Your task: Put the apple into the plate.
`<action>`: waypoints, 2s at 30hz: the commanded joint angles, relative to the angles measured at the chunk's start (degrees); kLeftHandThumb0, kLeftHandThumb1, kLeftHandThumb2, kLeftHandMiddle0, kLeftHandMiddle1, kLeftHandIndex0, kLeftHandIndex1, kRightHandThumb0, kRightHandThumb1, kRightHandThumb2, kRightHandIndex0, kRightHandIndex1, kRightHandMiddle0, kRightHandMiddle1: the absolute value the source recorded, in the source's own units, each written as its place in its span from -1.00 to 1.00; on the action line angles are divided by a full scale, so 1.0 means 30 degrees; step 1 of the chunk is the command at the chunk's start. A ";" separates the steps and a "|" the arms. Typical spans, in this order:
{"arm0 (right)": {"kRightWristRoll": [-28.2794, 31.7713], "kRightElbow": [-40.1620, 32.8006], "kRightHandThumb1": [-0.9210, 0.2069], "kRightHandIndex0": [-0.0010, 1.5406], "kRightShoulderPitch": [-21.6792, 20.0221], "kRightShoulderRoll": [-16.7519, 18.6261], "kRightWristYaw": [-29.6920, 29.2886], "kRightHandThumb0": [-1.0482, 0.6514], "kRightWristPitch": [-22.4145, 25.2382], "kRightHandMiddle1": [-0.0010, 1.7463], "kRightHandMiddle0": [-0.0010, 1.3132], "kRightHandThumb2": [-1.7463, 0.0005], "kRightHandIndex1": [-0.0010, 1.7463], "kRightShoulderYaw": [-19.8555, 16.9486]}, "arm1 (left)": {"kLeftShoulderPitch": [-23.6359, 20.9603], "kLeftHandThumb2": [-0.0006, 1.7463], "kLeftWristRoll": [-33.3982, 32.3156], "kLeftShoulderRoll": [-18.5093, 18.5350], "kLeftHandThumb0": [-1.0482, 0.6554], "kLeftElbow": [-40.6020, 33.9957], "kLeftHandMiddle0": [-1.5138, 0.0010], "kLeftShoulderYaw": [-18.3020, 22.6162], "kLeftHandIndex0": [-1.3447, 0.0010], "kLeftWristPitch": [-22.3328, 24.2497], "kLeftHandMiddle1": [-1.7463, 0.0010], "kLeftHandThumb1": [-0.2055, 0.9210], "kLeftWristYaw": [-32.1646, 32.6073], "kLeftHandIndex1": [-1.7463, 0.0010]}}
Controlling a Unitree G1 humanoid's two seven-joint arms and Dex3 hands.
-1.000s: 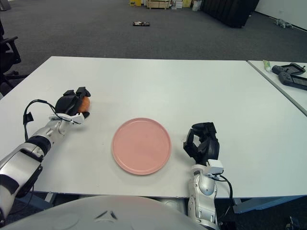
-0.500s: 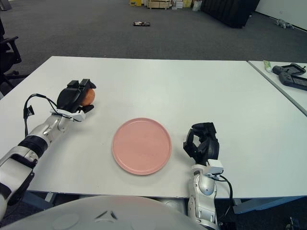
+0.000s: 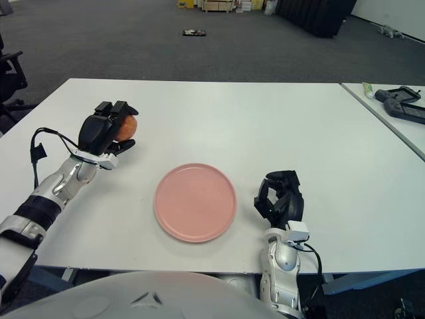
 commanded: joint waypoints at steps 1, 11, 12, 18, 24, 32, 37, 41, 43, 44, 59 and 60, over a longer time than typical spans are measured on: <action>-0.0042 0.0106 -0.52 0.02 -0.0283 0.0026 0.0038 -0.23 -0.0101 1.00 -0.45 -0.04 1.00 0.0011 | 0.0369 0.59 -0.0836 -0.0162 -0.34 -0.1595 -0.73 0.0773 0.03 -0.0657 -1.00 -0.17 -0.0708 -1.00; -0.0150 -0.0022 -0.54 0.01 -0.0241 -0.0001 -0.0114 -0.22 0.0210 1.00 -0.46 -0.02 1.00 -0.0020 | 0.2297 0.62 -0.0153 -0.1718 -0.36 -0.5732 -0.70 0.0218 0.00 -0.1233 -1.00 -0.22 -0.1862 -1.00; -0.0168 -0.0036 -0.54 0.01 -0.0239 -0.0010 -0.0126 -0.22 0.0253 1.00 -0.46 -0.02 1.00 -0.0020 | 0.2573 0.62 -0.0091 -0.1801 -0.36 -0.6227 -0.70 0.0134 0.00 -0.1201 -1.00 -0.22 -0.2152 -1.00; -0.0193 -0.0195 -0.55 0.01 -0.0213 0.0021 -0.0171 -0.22 0.0452 1.00 -0.47 -0.01 1.00 0.0034 | 0.3749 0.61 -0.0160 -0.1513 -0.35 -0.8518 -0.68 -0.0710 0.01 -0.1224 -1.00 -0.20 -0.5447 -1.00; -0.0224 -0.0225 -0.56 0.01 -0.0236 0.0101 -0.0282 -0.22 0.0486 1.00 -0.47 0.00 1.00 0.0046 | 0.3890 0.59 -0.0027 -0.1596 -0.35 -0.8990 -0.66 -0.1441 0.03 -0.1985 -1.00 -0.18 -0.7566 -1.00; -0.0401 -0.0350 -0.55 0.00 -0.0196 -0.0009 -0.0298 -0.22 0.0755 1.00 -0.47 -0.01 1.00 0.0062 | 0.2613 0.58 0.2099 -0.1777 -0.34 -0.7316 -0.60 -0.3100 0.03 -0.3869 -1.00 -0.17 -0.8316 -1.00; -0.0518 -0.0393 -0.55 -0.01 -0.0191 -0.0007 -0.0382 -0.22 0.0820 1.00 -0.47 -0.01 1.00 0.0040 | 0.2244 0.57 0.3774 -0.2091 -0.34 -0.6010 -0.59 -0.4248 0.04 -0.4887 -1.00 -0.16 -0.7953 -1.00; -0.0556 -0.0372 -0.56 0.00 -0.0182 -0.0036 -0.0362 -0.22 0.0705 1.00 -0.47 0.00 1.00 0.0042 | 0.1337 0.55 0.5406 -0.2570 -0.34 -0.4124 -0.59 -0.5390 0.06 -0.5613 -1.00 -0.14 -0.7133 -1.00; -0.0569 -0.0375 -0.56 0.00 -0.0175 -0.0052 -0.0362 -0.22 0.0731 1.00 -0.47 0.00 1.00 0.0041 | 0.0737 0.55 0.6138 -0.2673 -0.33 -0.3290 -0.59 -0.5834 0.06 -0.5952 -1.00 -0.13 -0.6768 -1.00; -0.0559 -0.0370 -0.57 0.00 -0.0175 -0.0054 -0.0357 -0.22 0.0739 1.00 -0.48 0.01 1.00 0.0039 | 0.0499 0.55 0.6375 -0.2698 -0.33 -0.2967 -0.59 -0.6001 0.06 -0.6065 -1.00 -0.13 -0.6740 -1.00; -0.0423 -0.0439 -0.58 0.00 -0.0142 0.0007 -0.0259 -0.22 0.0500 1.00 -0.48 0.02 1.00 0.0113 | -0.0216 0.56 0.5630 -0.3340 -0.34 0.0413 -0.60 -0.7321 0.05 -0.5786 -1.00 -0.15 -0.8095 -1.00; -0.0423 -0.0448 -0.58 0.00 -0.0137 0.0011 -0.0265 -0.22 0.0506 1.00 -0.48 0.02 1.00 0.0115 | -0.0189 0.56 0.5496 -0.3342 -0.33 0.0446 -0.59 -0.7339 0.05 -0.5746 -1.00 -0.14 -0.8167 -1.00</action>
